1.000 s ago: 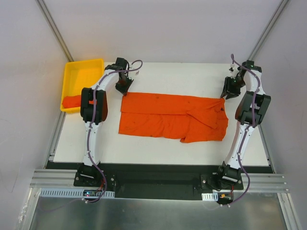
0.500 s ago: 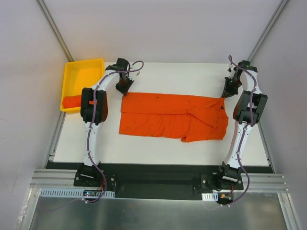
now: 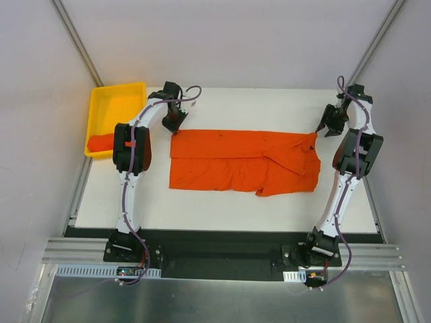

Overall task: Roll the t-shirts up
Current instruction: Move the T-shirt to the center of the board.

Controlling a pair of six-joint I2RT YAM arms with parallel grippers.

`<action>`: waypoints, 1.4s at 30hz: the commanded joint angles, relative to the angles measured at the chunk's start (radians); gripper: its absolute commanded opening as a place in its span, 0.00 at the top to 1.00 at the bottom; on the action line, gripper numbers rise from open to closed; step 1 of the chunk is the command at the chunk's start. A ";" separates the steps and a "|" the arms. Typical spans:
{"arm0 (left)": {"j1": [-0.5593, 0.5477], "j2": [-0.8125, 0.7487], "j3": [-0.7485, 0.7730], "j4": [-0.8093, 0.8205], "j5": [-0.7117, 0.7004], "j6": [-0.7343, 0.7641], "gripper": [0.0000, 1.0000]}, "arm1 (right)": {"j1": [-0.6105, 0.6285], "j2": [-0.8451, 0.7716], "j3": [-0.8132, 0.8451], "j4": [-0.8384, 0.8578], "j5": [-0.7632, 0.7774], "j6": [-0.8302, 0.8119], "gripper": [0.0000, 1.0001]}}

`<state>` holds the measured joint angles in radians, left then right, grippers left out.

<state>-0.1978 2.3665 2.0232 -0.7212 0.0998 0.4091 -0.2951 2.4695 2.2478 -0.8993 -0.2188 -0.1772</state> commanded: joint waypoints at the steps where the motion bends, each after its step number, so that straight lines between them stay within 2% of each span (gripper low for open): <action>1: -0.002 -0.050 0.034 -0.066 -0.025 0.010 1.00 | -0.009 -0.116 -0.014 0.002 -0.041 -0.070 0.49; 3: -0.003 -0.061 0.078 -0.067 -0.011 0.010 0.93 | -0.027 -0.141 -0.027 -0.003 -0.021 -0.117 0.48; 4: -0.005 -0.064 0.097 -0.067 -0.014 0.005 0.80 | -0.036 -0.148 -0.042 -0.006 -0.022 -0.134 0.48; 8: -0.005 -0.093 0.172 -0.067 -0.025 -0.004 0.57 | -0.071 -0.176 -0.054 -0.003 -0.023 -0.171 0.42; 11: -0.006 -0.127 0.166 -0.067 -0.014 -0.013 0.50 | -0.088 -0.195 -0.059 -0.012 -0.077 -0.211 0.39; 14: -0.017 -0.171 0.120 -0.070 0.009 -0.009 0.49 | -0.061 -0.210 -0.097 -0.065 -0.158 -0.355 0.50; 16: -0.018 -0.190 0.083 -0.083 0.061 -0.012 0.50 | -0.032 -0.243 -0.161 -0.087 -0.157 -0.500 0.58; 20: -0.022 -0.228 -0.015 -0.122 0.195 -0.020 0.61 | 0.049 -0.294 -0.329 -0.064 -0.146 -0.616 0.61; 23: -0.023 -0.237 -0.070 -0.150 0.254 -0.023 0.92 | 0.085 -0.281 -0.366 -0.064 -0.125 -0.639 0.68; 24: -0.025 -0.237 -0.084 -0.155 0.265 -0.018 1.00 | 0.091 -0.273 -0.366 -0.064 -0.119 -0.639 0.69; 28: -0.025 -0.234 -0.187 -0.172 0.264 0.011 1.00 | 0.109 -0.218 -0.334 -0.087 -0.013 -0.637 0.72; 31: -0.019 -0.216 -0.242 -0.170 0.210 0.020 1.00 | 0.106 -0.192 -0.327 -0.092 0.077 -0.637 0.76; 42: 0.015 -0.098 -0.232 -0.152 0.107 0.053 1.00 | 0.056 -0.184 -0.327 -0.107 0.105 -0.624 0.75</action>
<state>-0.1978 2.2204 1.7744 -0.8677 0.2657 0.4301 -0.2314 2.2845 1.8923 -0.9642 -0.1707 -0.7906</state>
